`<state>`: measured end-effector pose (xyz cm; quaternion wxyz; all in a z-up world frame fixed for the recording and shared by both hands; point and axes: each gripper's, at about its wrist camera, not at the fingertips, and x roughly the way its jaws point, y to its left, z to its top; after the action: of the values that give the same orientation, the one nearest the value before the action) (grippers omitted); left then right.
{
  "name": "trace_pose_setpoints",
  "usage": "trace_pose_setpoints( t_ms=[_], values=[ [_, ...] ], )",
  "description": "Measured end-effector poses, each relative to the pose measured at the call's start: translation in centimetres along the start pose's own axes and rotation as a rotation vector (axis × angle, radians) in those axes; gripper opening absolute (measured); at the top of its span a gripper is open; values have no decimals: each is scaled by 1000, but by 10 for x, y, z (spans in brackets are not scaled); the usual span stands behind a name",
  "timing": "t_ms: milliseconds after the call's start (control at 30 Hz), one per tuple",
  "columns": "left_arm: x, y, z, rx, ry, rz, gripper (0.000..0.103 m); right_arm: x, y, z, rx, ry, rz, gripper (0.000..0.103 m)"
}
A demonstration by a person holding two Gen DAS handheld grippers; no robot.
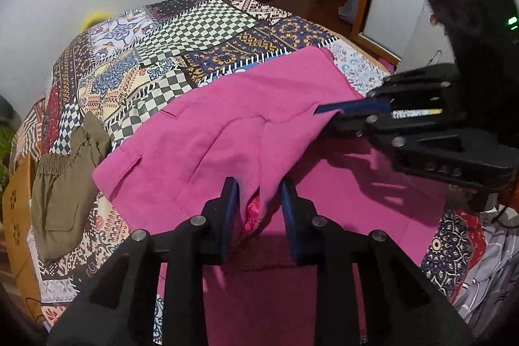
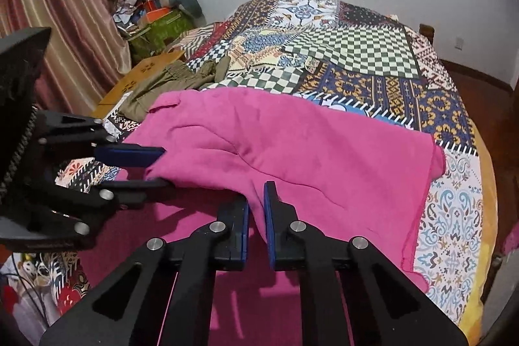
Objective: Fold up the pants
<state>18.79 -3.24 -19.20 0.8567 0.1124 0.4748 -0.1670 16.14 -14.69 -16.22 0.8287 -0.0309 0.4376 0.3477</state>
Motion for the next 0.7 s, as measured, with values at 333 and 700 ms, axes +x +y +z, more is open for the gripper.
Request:
trace_pose_setpoints(
  t_ms=[333, 700],
  values=[
    [4, 0, 3, -26, -15, 48, 19, -17, 6, 1, -27, -34, -30, 6],
    [-31, -1, -6, -35, -75, 19, 9, -28, 17, -6, -48, -37, -21, 6]
  ],
)
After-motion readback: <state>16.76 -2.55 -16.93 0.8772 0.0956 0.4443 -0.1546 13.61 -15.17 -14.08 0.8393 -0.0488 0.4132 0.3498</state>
